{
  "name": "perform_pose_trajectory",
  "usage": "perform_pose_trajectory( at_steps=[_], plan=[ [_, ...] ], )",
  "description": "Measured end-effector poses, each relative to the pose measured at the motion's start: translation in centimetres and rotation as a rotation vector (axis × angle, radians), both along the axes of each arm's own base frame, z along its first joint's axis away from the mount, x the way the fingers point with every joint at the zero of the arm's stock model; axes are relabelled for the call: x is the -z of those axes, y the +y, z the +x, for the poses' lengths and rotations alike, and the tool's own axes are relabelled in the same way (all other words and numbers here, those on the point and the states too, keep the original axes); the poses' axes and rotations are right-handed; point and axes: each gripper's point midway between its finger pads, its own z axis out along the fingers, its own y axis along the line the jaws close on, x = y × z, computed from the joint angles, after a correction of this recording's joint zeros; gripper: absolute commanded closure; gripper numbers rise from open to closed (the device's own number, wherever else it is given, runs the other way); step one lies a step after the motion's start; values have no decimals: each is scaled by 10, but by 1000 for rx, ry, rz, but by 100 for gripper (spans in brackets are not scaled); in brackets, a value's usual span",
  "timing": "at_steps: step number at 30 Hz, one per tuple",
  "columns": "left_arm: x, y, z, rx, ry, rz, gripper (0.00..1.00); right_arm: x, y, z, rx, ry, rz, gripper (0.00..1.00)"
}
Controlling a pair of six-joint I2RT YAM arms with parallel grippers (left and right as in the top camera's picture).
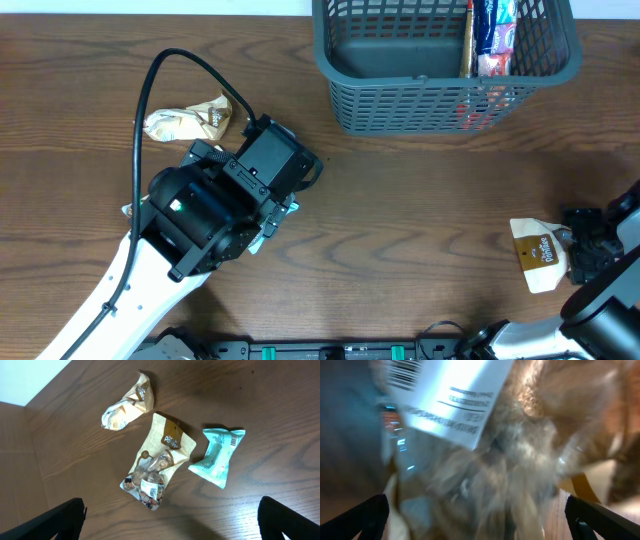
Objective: Pack container
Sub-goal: 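Lower the right gripper and grasp the dried-mushroom bag, then lift the mushroom bag and carry it into the grey basket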
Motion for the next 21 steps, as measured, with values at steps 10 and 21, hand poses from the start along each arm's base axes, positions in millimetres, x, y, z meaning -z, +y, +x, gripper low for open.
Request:
perform_pose_trajectory(
  at_steps=[10, 21],
  plan=[
    [0, 0, 0, 0, 0, 0, 1, 6, -1, 4, 6, -8, 13, 87],
    [0, 0, 0, 0, 0, 0, 2, -2, 10, 16, 5, -48, 107, 98]
  ],
)
